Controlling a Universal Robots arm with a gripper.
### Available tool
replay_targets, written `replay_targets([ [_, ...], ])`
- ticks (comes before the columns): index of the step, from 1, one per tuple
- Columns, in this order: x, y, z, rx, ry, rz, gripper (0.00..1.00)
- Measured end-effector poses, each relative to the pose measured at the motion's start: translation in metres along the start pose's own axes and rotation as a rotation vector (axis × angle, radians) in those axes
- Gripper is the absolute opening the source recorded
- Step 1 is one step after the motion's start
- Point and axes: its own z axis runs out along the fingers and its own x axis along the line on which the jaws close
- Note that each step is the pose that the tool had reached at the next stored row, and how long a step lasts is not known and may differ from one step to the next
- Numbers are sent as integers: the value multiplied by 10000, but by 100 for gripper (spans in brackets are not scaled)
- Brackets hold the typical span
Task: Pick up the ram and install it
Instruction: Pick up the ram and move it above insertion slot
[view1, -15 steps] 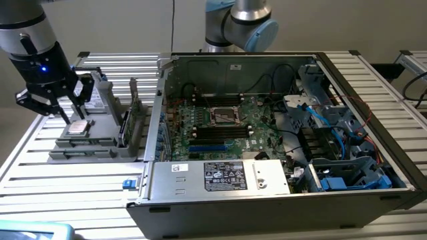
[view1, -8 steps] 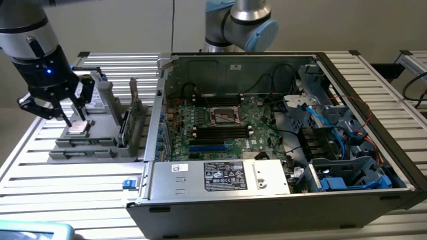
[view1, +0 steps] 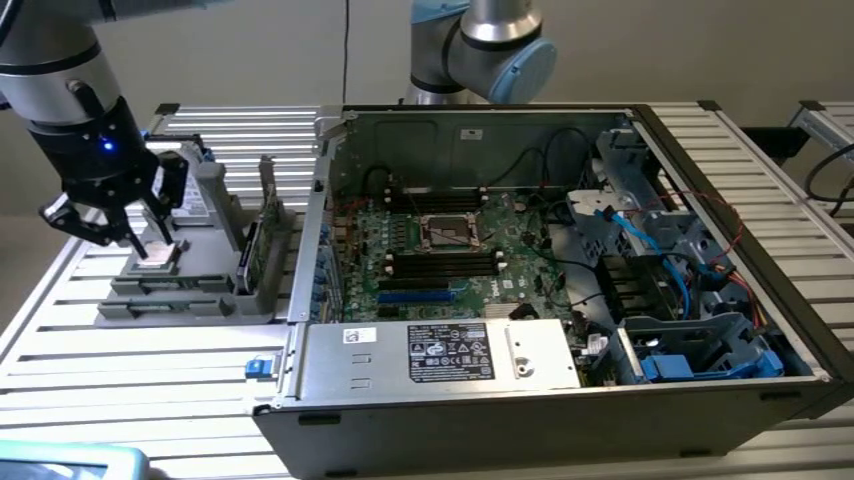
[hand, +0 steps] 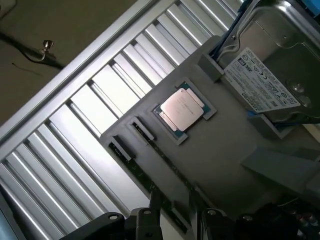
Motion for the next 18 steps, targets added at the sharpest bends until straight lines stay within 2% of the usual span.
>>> replay_targets([
  [2, 0, 2, 2, 33, 32, -360, 36],
  [4, 3, 8, 2, 124, 133, -678, 36],
  [8, 9, 40, -2, 471, 483, -1154, 36],
  [11, 15, 55, -10, 628, 631, -1567, 36],
  [12, 16, 58, -22, 666, 664, -1704, 36],
  [16, 17, 58, -43, 650, 691, -2244, 36],
  [17, 17, 58, -44, 636, 667, -2349, 36],
  [18, 17, 58, -44, 589, 593, -2432, 36],
])
